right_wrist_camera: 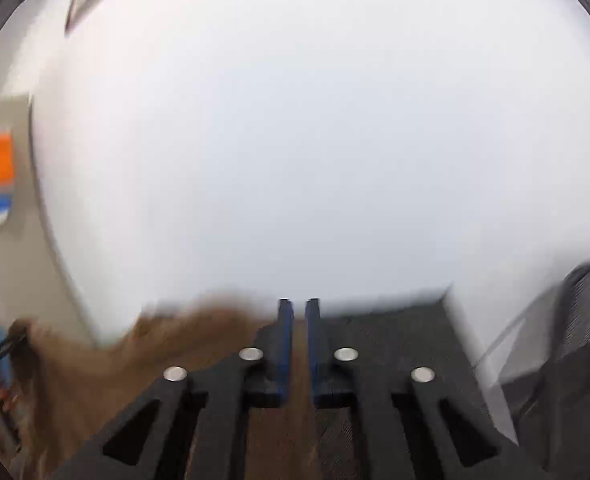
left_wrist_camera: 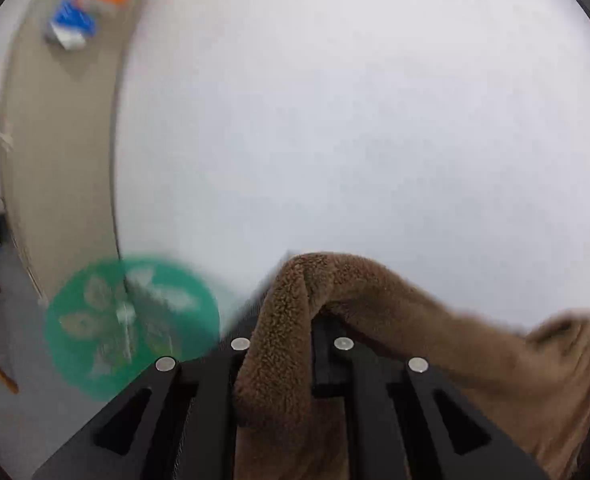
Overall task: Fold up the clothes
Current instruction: 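Lift the blanket again with the left gripper while the right gripper regrasps an edge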
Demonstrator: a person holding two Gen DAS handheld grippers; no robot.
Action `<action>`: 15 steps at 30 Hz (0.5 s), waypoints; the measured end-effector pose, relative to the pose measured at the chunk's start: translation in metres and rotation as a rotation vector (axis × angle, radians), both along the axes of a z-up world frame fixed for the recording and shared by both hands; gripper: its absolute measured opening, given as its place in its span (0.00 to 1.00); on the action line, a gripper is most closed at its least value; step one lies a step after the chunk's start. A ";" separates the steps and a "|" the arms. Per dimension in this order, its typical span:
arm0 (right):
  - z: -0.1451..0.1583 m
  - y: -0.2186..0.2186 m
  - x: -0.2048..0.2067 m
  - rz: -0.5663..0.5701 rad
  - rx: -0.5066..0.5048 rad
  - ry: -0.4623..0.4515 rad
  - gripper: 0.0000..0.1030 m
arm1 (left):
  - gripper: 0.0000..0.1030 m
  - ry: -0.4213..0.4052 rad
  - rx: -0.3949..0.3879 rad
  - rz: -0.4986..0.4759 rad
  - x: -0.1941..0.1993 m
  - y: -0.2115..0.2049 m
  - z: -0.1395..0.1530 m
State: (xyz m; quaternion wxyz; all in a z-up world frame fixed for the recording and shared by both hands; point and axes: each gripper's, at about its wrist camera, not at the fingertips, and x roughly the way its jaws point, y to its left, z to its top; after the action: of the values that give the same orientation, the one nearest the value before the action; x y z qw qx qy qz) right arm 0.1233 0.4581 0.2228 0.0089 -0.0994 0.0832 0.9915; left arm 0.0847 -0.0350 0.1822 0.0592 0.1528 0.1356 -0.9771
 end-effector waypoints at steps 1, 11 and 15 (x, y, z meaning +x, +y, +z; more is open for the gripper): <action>0.015 0.003 0.016 -0.026 0.003 0.062 0.05 | 0.11 0.021 0.002 -0.010 0.005 0.002 0.009; -0.018 -0.021 0.024 0.168 -0.010 -0.080 1.00 | 0.11 -0.029 -0.060 -0.075 0.014 0.026 0.006; -0.052 -0.045 -0.002 0.237 0.055 -0.222 1.00 | 0.11 -0.040 -0.060 -0.075 0.019 0.022 0.000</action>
State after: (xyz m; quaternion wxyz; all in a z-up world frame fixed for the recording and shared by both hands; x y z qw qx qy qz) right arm 0.1215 0.4126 0.1712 -0.0962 -0.2171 0.0421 0.9705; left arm 0.1035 -0.0134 0.1823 0.0301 0.1755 0.0990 -0.9790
